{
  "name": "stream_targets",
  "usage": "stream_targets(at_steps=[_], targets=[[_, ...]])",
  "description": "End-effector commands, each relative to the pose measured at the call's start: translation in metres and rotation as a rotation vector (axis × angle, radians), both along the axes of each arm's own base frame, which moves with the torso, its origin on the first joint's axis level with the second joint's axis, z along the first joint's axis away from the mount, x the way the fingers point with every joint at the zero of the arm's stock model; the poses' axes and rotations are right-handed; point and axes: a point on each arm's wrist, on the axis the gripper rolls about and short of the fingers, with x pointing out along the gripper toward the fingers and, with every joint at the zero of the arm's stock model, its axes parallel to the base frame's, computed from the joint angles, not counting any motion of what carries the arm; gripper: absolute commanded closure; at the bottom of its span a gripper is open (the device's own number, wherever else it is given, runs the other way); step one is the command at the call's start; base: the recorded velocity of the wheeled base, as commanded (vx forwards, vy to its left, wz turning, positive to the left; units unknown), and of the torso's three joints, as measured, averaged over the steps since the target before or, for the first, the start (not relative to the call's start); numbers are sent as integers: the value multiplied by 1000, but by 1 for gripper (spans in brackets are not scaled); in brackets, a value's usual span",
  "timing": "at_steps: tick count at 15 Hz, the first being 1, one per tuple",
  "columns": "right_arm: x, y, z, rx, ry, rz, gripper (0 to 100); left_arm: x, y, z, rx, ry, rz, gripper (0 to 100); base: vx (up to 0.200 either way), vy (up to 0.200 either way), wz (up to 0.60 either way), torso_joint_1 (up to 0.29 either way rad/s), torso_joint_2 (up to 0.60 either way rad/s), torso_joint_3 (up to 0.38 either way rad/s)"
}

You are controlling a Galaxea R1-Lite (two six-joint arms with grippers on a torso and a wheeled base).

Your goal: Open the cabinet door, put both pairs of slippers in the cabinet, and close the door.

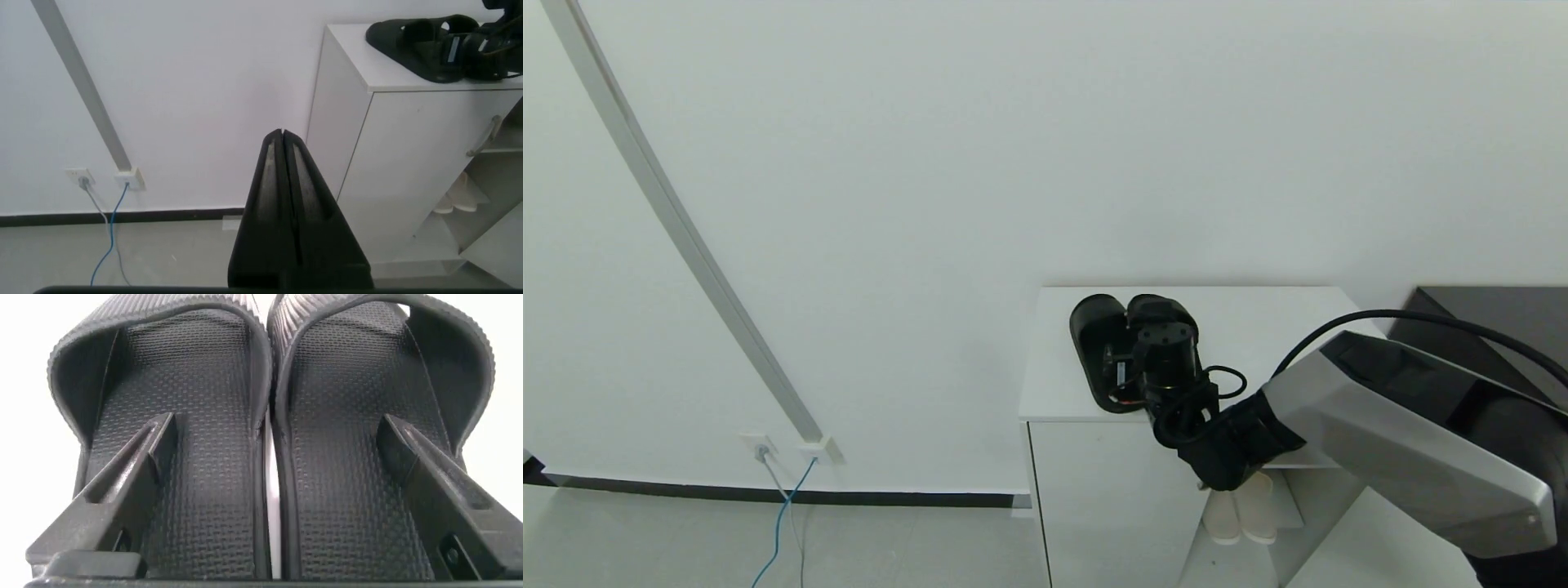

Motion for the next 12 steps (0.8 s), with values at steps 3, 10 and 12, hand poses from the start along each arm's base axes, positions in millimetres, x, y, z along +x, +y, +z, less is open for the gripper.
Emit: stream_targets(at_steps=[3, 10, 12], targets=[[3, 4, -9, -10, 11, 3, 100, 0, 0, 0, -2, 0, 1, 100, 0, 0, 0, 0, 0, 0], [-3, 3, 11, 13, -19, 9, 100, 0, 0, 0, 0, 0, 1, 100, 0, 0, 0, 0, 0, 0], [-11, 0, 26, 23, -32, 15, 100, 0, 0, 0, 0, 0, 1, 100, 0, 0, 0, 0, 0, 0]])
